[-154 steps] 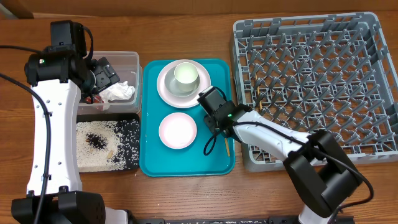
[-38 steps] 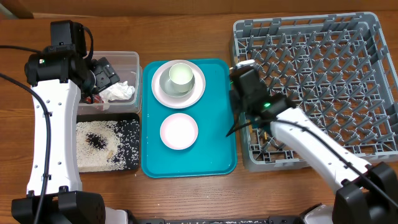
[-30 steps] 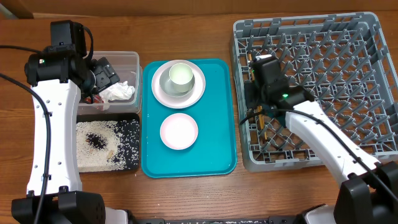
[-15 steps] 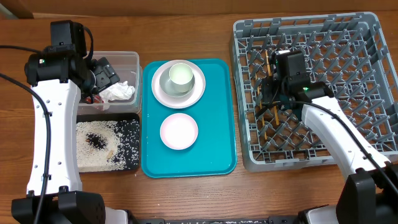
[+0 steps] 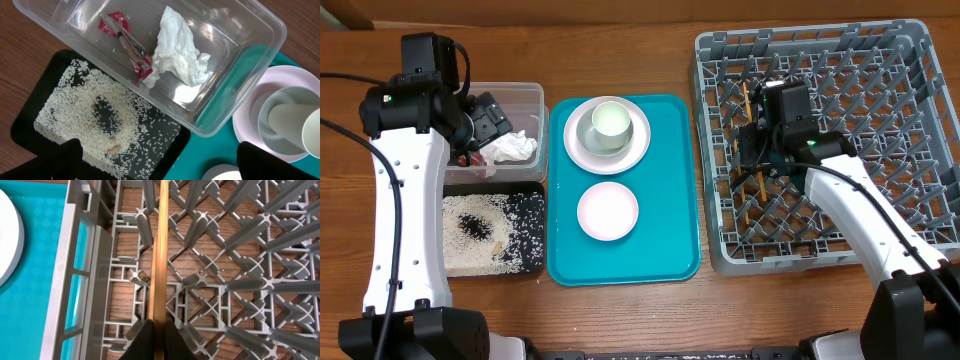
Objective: Sort waste into correct bins and load items into the dishwasher
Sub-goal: 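Insert the second chopstick into the dish rack with the right gripper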
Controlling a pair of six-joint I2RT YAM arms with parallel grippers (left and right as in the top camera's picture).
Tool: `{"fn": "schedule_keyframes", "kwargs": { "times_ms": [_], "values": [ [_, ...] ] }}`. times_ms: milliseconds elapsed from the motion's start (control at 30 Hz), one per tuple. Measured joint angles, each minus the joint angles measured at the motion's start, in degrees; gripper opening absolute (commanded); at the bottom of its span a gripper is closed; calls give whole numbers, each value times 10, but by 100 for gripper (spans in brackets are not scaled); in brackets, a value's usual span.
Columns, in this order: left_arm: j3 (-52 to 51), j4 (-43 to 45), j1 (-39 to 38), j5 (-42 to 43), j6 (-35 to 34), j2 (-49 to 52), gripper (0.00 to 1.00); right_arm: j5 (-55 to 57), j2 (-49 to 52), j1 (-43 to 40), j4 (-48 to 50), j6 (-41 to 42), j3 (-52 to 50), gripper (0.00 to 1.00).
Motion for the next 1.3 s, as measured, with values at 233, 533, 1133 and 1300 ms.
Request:
{"fn": "schedule_keyframes", "kwargs": {
  "times_ms": [233, 533, 1133, 1300],
  "values": [
    [0, 0, 0, 0, 0, 0, 100, 0, 0, 0, 14, 0, -6, 6],
    [0, 0, 0, 0, 0, 0, 100, 0, 5, 0, 14, 0, -12, 7],
    [0, 0, 0, 0, 0, 0, 100, -1, 15, 0, 35, 6, -13, 16],
    [0, 0, 0, 0, 0, 0, 100, -50, 16, 0, 20, 21, -3, 26]
  ]
}}
